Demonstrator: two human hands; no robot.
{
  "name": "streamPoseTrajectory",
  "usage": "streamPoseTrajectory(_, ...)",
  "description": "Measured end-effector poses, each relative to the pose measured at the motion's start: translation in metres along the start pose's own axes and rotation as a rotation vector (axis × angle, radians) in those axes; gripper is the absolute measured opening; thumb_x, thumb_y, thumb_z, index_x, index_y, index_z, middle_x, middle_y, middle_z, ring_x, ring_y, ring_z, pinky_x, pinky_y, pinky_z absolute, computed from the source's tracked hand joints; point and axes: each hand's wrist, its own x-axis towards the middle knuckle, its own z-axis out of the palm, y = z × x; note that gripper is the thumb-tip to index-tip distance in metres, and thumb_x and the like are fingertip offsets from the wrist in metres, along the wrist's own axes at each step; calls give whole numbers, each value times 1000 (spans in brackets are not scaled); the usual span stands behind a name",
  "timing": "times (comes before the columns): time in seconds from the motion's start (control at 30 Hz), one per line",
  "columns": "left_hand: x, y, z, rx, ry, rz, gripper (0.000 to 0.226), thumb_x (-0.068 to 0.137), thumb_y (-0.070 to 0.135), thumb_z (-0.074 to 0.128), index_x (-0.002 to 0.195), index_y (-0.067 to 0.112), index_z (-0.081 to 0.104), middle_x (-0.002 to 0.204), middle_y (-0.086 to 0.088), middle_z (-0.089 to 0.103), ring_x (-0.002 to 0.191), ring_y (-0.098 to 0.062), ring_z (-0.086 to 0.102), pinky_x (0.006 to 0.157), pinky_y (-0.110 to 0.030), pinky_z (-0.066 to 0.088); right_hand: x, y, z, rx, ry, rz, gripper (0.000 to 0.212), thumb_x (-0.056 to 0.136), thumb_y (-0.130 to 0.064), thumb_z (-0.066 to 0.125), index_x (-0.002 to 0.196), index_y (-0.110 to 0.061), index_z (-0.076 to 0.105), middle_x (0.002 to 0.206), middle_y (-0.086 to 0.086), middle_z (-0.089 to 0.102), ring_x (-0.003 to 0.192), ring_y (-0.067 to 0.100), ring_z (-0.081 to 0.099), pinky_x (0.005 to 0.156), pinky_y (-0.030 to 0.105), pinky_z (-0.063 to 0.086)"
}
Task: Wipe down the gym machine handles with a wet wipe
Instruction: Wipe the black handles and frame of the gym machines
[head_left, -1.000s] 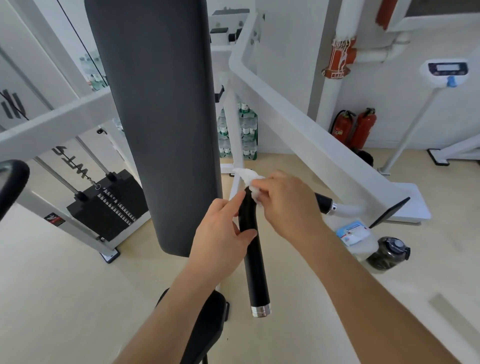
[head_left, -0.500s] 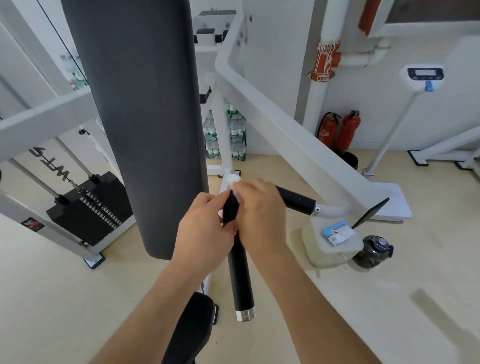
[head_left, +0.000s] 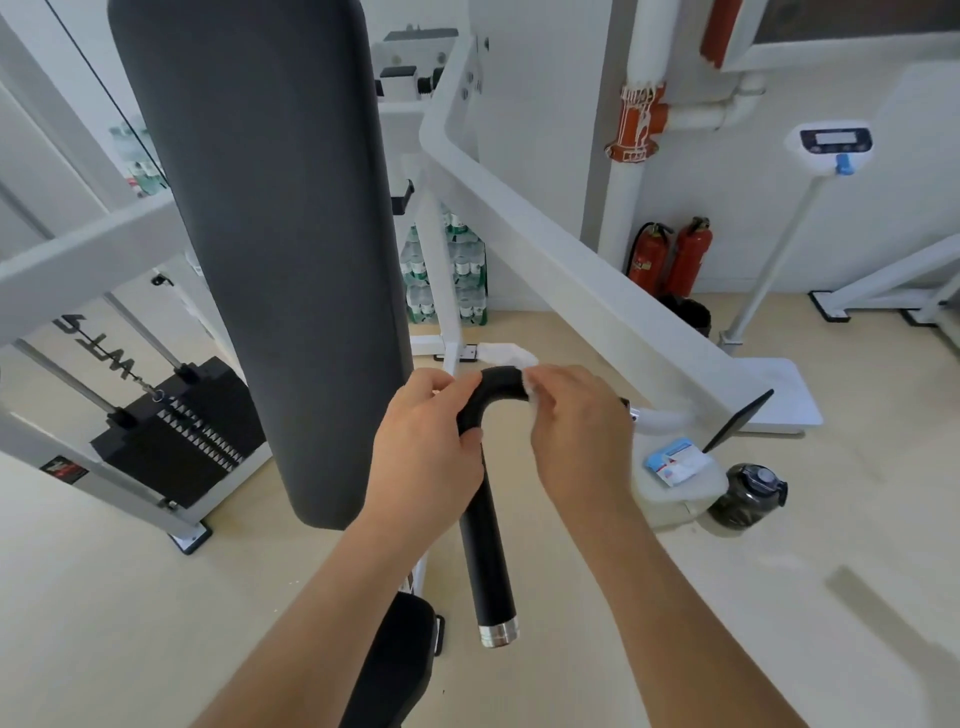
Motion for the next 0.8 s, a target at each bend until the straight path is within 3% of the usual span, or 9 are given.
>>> streamPoseTrajectory(0.07, 0, -2, 4, 30, 24, 42, 44, 83, 7, 65, 124, 21, 62, 110, 4, 55, 94, -19, 54, 79, -29, 47, -1, 12, -11, -70, 47, 87, 12, 83, -2, 66, 91, -8, 72, 78, 8, 67, 66, 29, 61, 59, 29, 43)
streamPoseTrajectory(0.17, 0, -5, 8, -25, 65, 8, 43, 81, 6, 66, 121, 23, 65, 109, 5, 56, 95, -18, 55, 78, -27, 45, 3, -11, 5, -39, -34, -56, 15, 77, 4, 68, 87, -6, 71, 76, 9, 65, 64, 29, 60, 59, 27, 42)
streamPoseTrajectory(0.27, 2, -4, 10, -11, 88, 27, 48, 81, 2, 63, 123, 25, 62, 108, 6, 57, 97, -16, 52, 76, -23, 38, 7, -11, 11, -44, -66, -143, 10, 83, -3, 66, 86, -10, 71, 79, 5, 68, 67, 28, 57, 63, 28, 41)
streamPoseTrajectory(0.37, 2, -4, 15, 78, 109, 120, 43, 79, -1, 64, 119, 15, 65, 108, -1, 60, 97, -23, 53, 75, -24, 38, -2, 27, -10, -90, 33, -18, 12, 84, -3, 64, 89, -11, 72, 79, 6, 69, 68, 30, 55, 62, 35, 45)
streamPoseTrajectory(0.6, 12, 18, 30, 137, 25, 295, 44, 77, 3, 65, 119, 15, 65, 116, -1, 65, 108, -27, 55, 91, -42, 48, -11, 55, -25, -161, 131, 29, 14, 78, 3, 68, 87, -6, 73, 75, 9, 69, 63, 33, 55, 59, 33, 44)
streamPoseTrajectory(0.7, 17, 29, 36, 123, -3, 381, 40, 77, 0, 63, 112, 18, 68, 110, 2, 68, 99, -26, 59, 87, -36, 47, -10, 49, -22, -169, 173, 52, 15, 80, -2, 59, 84, -7, 73, 70, 8, 68, 61, 32, 55, 58, 30, 41)
streamPoseTrajectory(0.8, 23, 34, 36, 72, -23, 416, 35, 78, 2, 60, 109, 17, 67, 106, 5, 69, 97, -20, 60, 86, -27, 42, -2, 33, -12, -82, 46, -56, 21, 78, -2, 48, 75, -11, 67, 64, 2, 63, 59, 27, 53, 56, 31, 41)
